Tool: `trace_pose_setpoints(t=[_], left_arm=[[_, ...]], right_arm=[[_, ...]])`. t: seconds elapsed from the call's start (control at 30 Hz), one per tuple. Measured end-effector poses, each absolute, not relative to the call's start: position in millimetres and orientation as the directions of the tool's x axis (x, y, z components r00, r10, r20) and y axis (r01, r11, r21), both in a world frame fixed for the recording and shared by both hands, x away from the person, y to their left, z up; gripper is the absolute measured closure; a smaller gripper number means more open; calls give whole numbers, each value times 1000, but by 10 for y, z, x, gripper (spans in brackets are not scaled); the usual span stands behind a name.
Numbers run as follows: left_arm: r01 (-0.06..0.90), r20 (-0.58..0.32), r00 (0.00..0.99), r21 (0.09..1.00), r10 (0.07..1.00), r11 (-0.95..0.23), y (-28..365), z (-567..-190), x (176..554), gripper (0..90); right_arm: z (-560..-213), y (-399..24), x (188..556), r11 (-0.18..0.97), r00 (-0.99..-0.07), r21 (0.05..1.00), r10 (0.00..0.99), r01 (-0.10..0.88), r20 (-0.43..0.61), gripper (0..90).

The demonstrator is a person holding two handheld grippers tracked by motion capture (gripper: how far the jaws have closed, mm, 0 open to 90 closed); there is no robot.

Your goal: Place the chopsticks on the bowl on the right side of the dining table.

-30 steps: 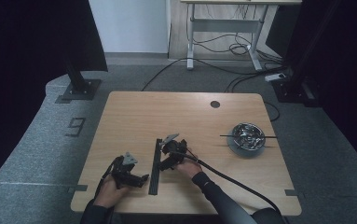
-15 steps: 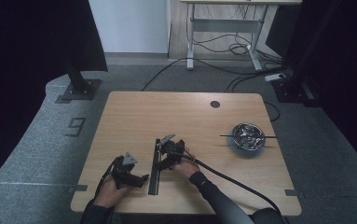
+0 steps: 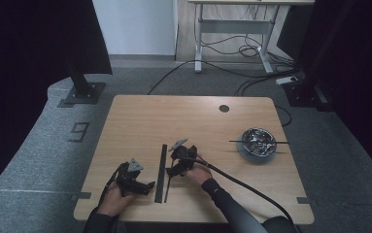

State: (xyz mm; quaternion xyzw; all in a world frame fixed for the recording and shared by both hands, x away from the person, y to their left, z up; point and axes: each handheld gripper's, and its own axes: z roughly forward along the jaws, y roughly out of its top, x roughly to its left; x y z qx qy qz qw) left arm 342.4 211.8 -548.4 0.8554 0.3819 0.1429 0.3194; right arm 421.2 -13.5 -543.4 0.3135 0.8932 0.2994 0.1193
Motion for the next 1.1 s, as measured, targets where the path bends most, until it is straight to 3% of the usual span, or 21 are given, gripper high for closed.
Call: trace_pose_setpoints(t=[0.73,1.1], left_arm=[[562,0,667,656,745,-504,2118,-5484,3424,0],[562,1,667,656,745,-505,2118,-5484,3424,0]], right_arm=[[-5466,-669,4151,575,-736,622,677,531,4,0],[-5457,-730,4202,553,-701,615,713,562,-1,0]])
